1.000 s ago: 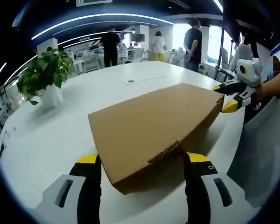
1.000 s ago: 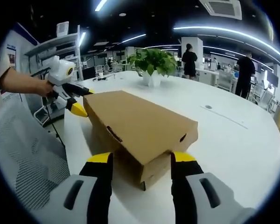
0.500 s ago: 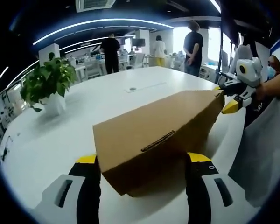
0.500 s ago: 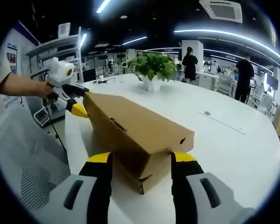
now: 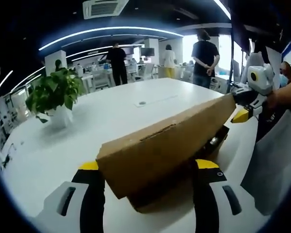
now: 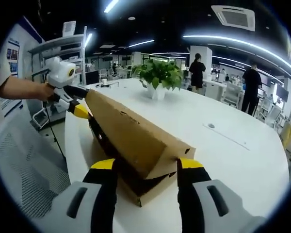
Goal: Operate the shoe box by opening the lid, removing the specified soft item, and placing it in the target area until the item is outside and the box remains undamaged.
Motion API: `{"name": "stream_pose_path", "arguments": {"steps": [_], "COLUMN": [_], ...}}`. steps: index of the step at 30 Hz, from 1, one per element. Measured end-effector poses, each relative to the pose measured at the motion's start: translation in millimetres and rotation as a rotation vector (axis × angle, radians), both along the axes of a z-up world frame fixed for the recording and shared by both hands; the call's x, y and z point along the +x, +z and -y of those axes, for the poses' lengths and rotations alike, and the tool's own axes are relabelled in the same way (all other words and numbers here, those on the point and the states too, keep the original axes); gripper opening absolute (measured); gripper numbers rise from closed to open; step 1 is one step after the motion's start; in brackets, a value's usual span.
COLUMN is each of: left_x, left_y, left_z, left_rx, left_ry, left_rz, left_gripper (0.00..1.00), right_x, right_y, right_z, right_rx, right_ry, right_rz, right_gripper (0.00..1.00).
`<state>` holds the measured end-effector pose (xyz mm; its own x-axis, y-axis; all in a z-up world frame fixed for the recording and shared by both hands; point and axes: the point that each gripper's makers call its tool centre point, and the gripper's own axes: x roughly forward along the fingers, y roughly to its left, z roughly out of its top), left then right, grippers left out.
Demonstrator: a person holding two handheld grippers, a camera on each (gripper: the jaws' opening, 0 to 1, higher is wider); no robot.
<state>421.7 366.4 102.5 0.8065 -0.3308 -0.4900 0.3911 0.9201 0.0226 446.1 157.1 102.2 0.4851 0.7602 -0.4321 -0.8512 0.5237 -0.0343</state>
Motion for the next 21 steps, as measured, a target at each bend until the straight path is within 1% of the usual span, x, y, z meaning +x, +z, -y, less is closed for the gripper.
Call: {"name": "stream_pose_path", "arguments": {"steps": [7, 10, 12, 17, 21], "left_x": [10.1, 16.6, 20.8, 28.4, 34.7], "left_y": [12.1, 17.3, 21.4, 25.5, 28.4], "left_z": [-3, -9, -12, -17, -25], "left_rx": [-0.001, -0.008, -0.019, -0.01, -0.002], "left_ry": [0.025, 0.063, 0.078, 0.109, 0.147], "left_rz": [0.037, 0.052, 0.063, 0.082, 0.095], "left_gripper": [0.69, 0.63, 0.6, 0.53, 0.45], "right_x": [11, 14, 18, 24, 30], "right_y": [11.5, 14.7, 18.5, 23.6, 26.7], "right_z": [0, 0, -2, -2, -2], "right_rx": [0.008, 0.005, 0.008, 0.018, 0.019], "right_ry": [-0.009, -0.01, -0.013, -0.027, -0.035], "right_rz": [0.035, 0.049, 0.062, 0.071, 0.081], "right_gripper": [0.44, 0.43, 0.44, 0.43, 0.42]}}
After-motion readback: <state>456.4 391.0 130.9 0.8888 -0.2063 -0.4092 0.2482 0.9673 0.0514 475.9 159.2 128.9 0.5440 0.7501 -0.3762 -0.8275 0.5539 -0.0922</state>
